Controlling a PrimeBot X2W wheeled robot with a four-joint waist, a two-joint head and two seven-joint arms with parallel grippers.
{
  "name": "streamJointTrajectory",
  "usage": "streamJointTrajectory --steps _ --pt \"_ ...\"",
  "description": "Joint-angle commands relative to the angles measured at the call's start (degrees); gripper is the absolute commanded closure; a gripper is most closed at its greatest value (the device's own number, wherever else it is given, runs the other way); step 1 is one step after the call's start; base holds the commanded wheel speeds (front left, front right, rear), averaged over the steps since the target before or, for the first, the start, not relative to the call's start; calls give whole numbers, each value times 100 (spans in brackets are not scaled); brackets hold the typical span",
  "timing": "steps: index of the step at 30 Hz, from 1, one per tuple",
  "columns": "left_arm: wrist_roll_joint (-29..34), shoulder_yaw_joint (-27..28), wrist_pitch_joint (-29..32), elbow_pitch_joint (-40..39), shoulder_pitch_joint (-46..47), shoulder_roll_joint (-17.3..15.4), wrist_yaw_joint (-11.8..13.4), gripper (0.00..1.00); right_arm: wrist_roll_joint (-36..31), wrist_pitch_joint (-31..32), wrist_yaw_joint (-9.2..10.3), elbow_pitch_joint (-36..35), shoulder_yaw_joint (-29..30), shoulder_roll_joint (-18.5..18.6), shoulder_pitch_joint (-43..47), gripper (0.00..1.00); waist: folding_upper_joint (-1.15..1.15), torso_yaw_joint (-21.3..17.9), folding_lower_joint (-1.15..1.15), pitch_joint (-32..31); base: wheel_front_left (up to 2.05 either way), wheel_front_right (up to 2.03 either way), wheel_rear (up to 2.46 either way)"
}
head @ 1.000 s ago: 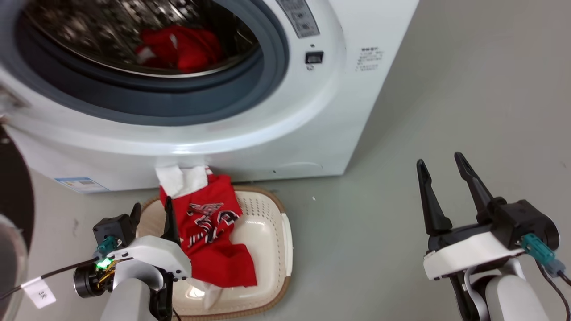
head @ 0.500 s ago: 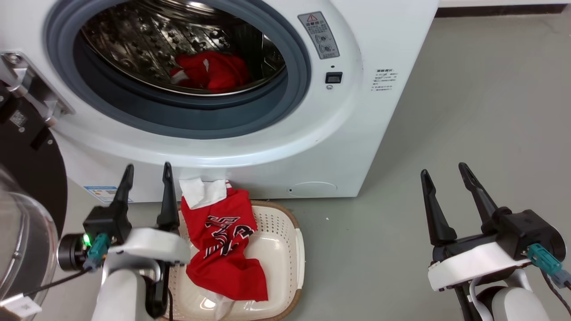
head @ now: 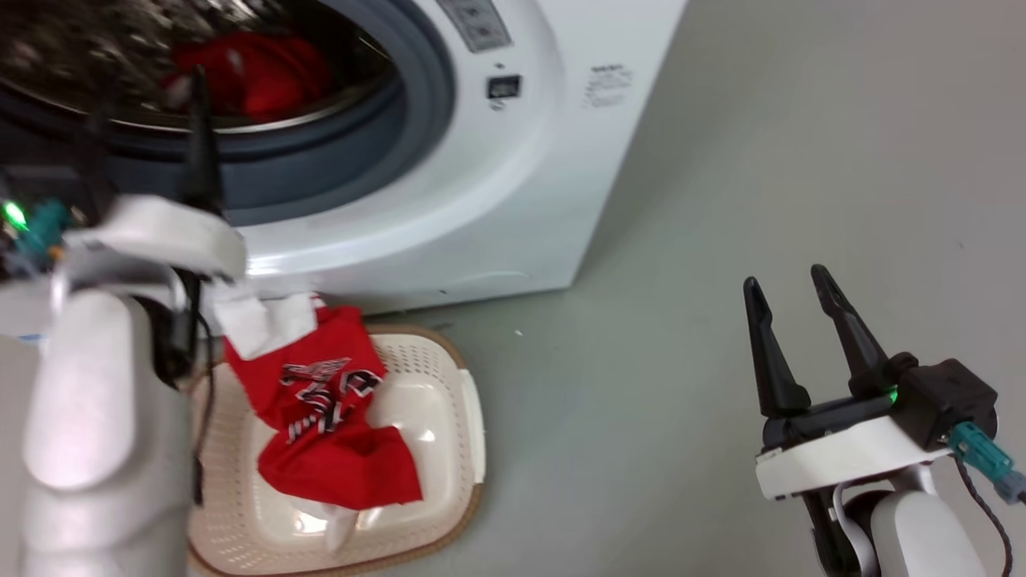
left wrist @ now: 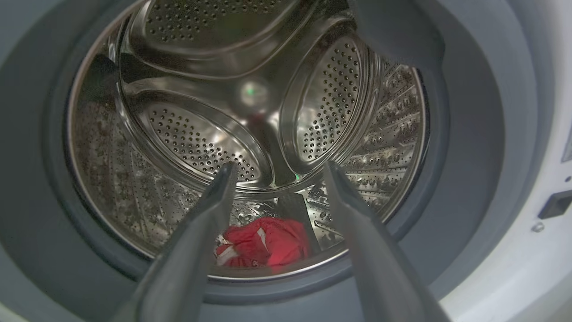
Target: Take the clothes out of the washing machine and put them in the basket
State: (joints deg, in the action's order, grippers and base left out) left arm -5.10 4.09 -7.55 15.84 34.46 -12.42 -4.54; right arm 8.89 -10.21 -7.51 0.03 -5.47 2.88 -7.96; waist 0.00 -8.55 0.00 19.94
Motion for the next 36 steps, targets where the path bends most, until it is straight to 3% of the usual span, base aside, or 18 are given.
streamJointTrajectory --steps 1,15,24,36 --pt "30 11 55 19 151 -59 -22 0 63 -64 4 36 -10 -1 -119 0 0 -333 0 354 0 0 0" --pt "-8 34 1896 934 2055 -1308 -188 0 742 -491 4 633 -372 -2 -846 0 0 -1198 0 1635 0 0 0" --pt "63 -383 3396 1353 3208 -2200 -274 0 1060 -497 4 608 -664 -2 -1141 0 0 -1582 0 2187 0 0 0" --pt "-151 -835 5175 1580 4064 -2896 -289 0 1321 -497 4 526 -961 -1 -1259 0 0 -1962 0 2586 0 0 0"
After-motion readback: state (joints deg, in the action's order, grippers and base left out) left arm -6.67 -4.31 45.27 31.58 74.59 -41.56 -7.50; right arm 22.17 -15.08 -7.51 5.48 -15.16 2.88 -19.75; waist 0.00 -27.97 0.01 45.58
